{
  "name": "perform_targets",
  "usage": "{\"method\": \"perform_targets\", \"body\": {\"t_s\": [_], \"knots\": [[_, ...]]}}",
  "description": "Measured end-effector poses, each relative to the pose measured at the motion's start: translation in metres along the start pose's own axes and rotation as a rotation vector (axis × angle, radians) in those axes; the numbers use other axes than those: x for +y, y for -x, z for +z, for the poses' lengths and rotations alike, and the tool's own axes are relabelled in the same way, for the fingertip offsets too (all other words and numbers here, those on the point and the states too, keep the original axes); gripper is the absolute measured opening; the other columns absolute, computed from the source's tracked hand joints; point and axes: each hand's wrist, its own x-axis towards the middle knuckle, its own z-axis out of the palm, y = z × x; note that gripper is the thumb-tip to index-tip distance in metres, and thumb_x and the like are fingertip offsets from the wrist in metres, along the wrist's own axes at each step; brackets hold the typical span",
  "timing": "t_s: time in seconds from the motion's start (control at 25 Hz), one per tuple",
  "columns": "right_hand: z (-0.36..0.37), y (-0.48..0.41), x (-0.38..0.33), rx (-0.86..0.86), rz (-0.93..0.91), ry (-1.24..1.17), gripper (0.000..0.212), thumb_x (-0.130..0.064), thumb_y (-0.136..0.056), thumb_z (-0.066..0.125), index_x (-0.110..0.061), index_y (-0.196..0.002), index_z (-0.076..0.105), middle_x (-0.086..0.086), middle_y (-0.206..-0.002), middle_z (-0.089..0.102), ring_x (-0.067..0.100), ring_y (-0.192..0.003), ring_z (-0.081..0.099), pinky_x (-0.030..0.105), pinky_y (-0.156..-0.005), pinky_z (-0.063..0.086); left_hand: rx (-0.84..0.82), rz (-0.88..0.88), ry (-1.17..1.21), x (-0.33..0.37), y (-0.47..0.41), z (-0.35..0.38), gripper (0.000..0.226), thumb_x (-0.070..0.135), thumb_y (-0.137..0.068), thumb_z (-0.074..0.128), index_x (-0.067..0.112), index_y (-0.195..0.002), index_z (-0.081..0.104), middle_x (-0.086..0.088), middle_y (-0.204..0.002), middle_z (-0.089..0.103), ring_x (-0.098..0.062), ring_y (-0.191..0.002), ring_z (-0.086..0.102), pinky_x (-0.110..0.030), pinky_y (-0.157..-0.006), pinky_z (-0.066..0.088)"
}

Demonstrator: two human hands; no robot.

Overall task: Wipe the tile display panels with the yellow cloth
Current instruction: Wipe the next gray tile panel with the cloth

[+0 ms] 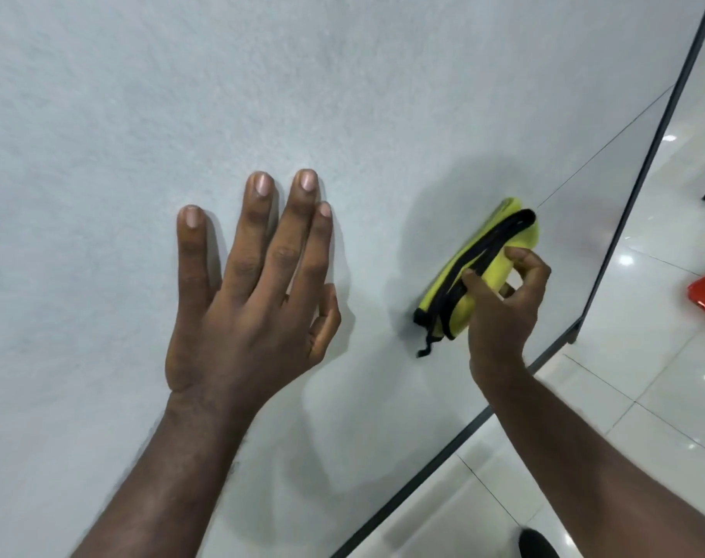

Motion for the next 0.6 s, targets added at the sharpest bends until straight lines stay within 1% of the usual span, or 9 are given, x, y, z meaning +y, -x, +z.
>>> {"method": "perform_targets", "body": {"t_s": [0.08,0.12,0.24,0.28,0.36,0.4,0.52,0.56,0.6], "knots": [[0.007,-0.017,-0.015,0.024,0.121,0.011,0.047,-0.018,-0.091,0.067,-0.035,-0.131,0.050,-0.001,-0.140,0.050,0.015,-0.107,0.061,0.037,-0.092,0.051,0.000,-0.006,0.002,0.000,0.001,-0.001,0.077,0.041,-0.101,0.062,0.004,-0.165,0.041,-0.015,-0.172,0.037,-0.039,-0.157,0.035,-0.070,-0.124,0.024],[0.008,-0.017,-0.024,0.030,0.111,0.014,0.047,-0.016,-0.093,0.065,-0.032,-0.134,0.049,0.000,-0.141,0.049,0.016,-0.109,0.060,0.036,-0.093,0.050,0.006,-0.002,-0.007,0.000,0.001,-0.001,0.077,0.041,-0.101,0.062,0.004,-0.165,0.041,-0.015,-0.172,0.038,-0.039,-0.157,0.036,-0.070,-0.124,0.025],[0.005,-0.009,-0.024,-0.031,-0.199,0.094,0.051,-0.010,-0.089,0.071,-0.031,-0.129,0.048,-0.014,-0.133,0.050,0.015,-0.129,0.049,0.028,-0.104,0.041,0.015,0.004,-0.008,0.000,0.000,0.002,0.076,0.041,-0.101,0.061,0.004,-0.165,0.042,-0.016,-0.172,0.038,-0.040,-0.157,0.037,-0.070,-0.124,0.025],[0.003,-0.010,-0.022,-0.033,-0.191,0.092,0.051,-0.008,-0.089,0.070,-0.032,-0.128,0.046,-0.014,-0.134,0.050,0.014,-0.129,0.049,0.028,-0.103,0.042,0.013,0.003,-0.005,-0.001,-0.001,0.003,0.076,0.041,-0.102,0.060,0.004,-0.165,0.041,-0.016,-0.173,0.037,-0.040,-0.157,0.036,-0.069,-0.125,0.023],[0.004,-0.008,-0.025,-0.071,0.037,0.055,0.048,-0.010,-0.093,0.064,-0.034,-0.129,0.043,-0.005,-0.142,0.049,0.018,-0.125,0.053,0.033,-0.096,0.046,0.010,-0.001,-0.008,0.000,-0.001,0.002,0.075,0.040,-0.103,0.058,0.004,-0.166,0.039,-0.016,-0.174,0.035,-0.039,-0.158,0.033,-0.068,-0.127,0.020],[0.004,0.000,-0.031,-0.059,0.099,0.050,0.048,-0.013,-0.094,0.064,-0.035,-0.131,0.043,-0.004,-0.144,0.048,0.019,-0.126,0.054,0.033,-0.097,0.046,0.015,-0.001,-0.006,0.000,-0.002,0.001,0.074,0.039,-0.104,0.058,0.003,-0.166,0.038,-0.016,-0.174,0.034,-0.039,-0.159,0.033,-0.068,-0.127,0.020],[0.001,0.046,-0.042,-0.157,-0.386,0.075,0.057,-0.014,-0.090,0.075,-0.032,-0.135,0.045,-0.017,-0.138,0.045,0.011,-0.134,0.046,0.022,-0.109,0.039,0.018,0.010,0.049,-0.005,-0.004,-0.001,0.072,0.035,-0.104,0.056,0.004,-0.167,0.038,-0.015,-0.175,0.031,-0.037,-0.161,0.030,-0.067,-0.128,0.022],[0.002,0.050,-0.044,-0.142,-0.454,0.063,0.060,-0.012,-0.089,0.076,-0.029,-0.137,0.045,-0.016,-0.139,0.044,0.012,-0.135,0.045,0.023,-0.109,0.039,0.007,0.012,0.102,-0.007,-0.003,-0.004,0.071,0.033,-0.103,0.055,0.005,-0.167,0.039,-0.015,-0.176,0.030,-0.036,-0.163,0.027,-0.065,-0.130,0.020],[0.006,0.047,-0.045,-0.119,-0.389,0.072,0.061,-0.011,-0.089,0.075,-0.026,-0.140,0.045,-0.012,-0.141,0.043,0.015,-0.136,0.045,0.027,-0.108,0.041,-0.007,0.005,0.169,-0.013,-0.001,-0.009,0.070,0.031,-0.103,0.055,0.006,-0.166,0.041,-0.014,-0.177,0.028,-0.034,-0.164,0.024,-0.063,-0.132,0.017]]}}
